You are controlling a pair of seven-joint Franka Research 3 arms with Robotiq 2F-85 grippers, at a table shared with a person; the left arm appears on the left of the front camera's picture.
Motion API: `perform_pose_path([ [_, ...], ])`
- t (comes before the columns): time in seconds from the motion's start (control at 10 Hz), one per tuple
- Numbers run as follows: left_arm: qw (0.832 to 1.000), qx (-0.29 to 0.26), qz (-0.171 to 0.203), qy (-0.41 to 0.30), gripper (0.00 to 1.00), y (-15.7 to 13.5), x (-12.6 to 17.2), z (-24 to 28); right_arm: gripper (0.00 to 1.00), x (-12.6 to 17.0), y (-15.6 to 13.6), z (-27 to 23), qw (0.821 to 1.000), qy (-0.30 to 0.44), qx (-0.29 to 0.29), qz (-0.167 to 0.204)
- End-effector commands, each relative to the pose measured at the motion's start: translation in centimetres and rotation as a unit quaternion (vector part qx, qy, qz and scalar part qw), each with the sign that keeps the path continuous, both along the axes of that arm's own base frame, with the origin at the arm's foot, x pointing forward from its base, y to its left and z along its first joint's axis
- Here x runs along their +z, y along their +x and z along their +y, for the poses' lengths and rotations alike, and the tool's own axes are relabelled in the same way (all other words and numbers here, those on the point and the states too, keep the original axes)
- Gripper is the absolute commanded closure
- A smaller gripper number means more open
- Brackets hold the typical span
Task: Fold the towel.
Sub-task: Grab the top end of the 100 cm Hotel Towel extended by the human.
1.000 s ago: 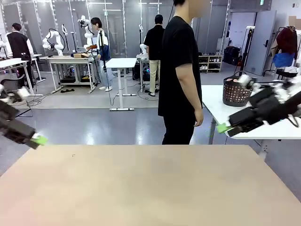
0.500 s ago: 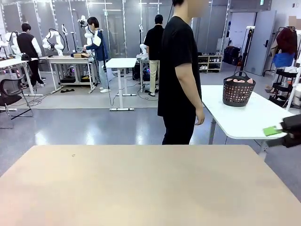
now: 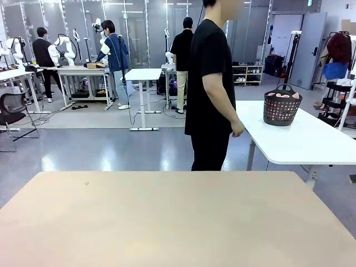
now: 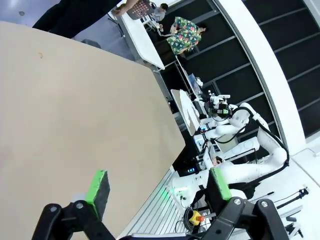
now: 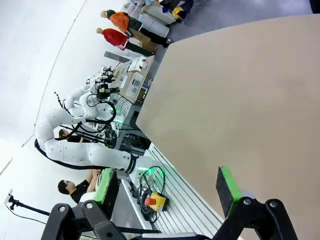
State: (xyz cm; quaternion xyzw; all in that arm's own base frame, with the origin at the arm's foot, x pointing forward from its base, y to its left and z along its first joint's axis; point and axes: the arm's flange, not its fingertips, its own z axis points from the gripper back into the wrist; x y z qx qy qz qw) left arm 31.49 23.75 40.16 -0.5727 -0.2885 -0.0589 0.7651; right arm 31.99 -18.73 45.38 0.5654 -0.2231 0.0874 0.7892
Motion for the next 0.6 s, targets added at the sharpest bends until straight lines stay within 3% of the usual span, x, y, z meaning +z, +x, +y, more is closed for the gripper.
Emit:
perform_pose_path([
  [0.0,1.000,-0.006,0.014,-0.001,0.00,1.6,0.3,-0.5,0.00,0.0,1.4,0.7,1.000,-0.003,0.016,-0.006],
  [0.1,1.000,0.000,0.000,0.000,0.00,0.0,0.0,0.0,0.00,0.0,0.0,0.0,1.000,0.000,0.000,0.000],
  [0.5,1.000,0.000,0.000,0.000,0.00,0.0,0.0,0.0,0.00,0.0,0.0,0.0,1.000,0.000,0.000,0.000],
])
